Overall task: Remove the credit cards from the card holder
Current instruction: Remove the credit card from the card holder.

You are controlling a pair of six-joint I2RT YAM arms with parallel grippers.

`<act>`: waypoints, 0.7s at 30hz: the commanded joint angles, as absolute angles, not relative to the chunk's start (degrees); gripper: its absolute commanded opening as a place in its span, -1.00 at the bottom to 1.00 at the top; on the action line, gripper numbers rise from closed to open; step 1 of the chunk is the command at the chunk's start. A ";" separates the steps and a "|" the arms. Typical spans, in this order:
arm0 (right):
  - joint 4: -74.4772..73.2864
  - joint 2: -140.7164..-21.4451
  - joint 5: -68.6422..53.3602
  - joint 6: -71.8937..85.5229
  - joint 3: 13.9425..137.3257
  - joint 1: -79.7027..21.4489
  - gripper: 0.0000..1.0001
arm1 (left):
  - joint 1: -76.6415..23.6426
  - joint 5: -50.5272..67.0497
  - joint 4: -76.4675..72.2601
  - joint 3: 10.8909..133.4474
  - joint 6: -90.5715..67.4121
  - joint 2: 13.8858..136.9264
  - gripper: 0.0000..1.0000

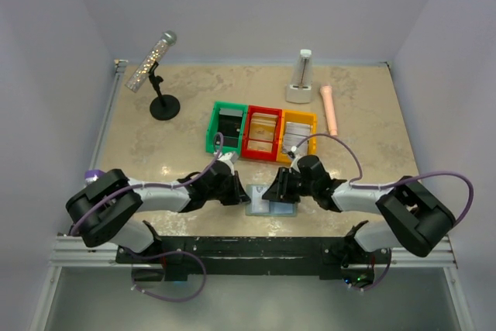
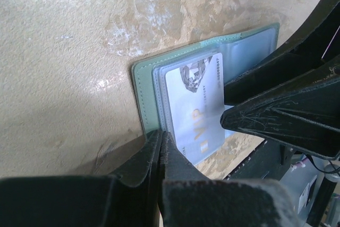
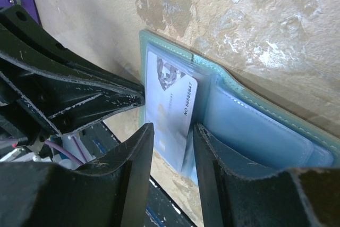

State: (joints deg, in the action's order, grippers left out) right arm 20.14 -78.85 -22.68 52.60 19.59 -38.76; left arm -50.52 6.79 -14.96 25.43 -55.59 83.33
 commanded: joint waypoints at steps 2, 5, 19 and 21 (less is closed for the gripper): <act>21.97 -76.64 -23.91 53.35 17.93 -38.85 -0.19 | -50.62 3.87 -12.04 23.82 -56.25 87.01 -1.00; 22.94 -75.41 -23.91 53.70 17.23 -38.85 -0.19 | -50.62 3.78 -12.30 23.64 -56.43 87.28 -1.00; 23.12 -75.58 -24.17 53.00 17.14 -38.58 -0.19 | -50.62 5.09 -15.29 22.14 -56.43 82.97 -0.60; 22.94 -75.85 -24.17 53.00 17.40 -38.67 -0.18 | -50.62 5.27 -14.07 22.94 -55.99 82.01 -0.39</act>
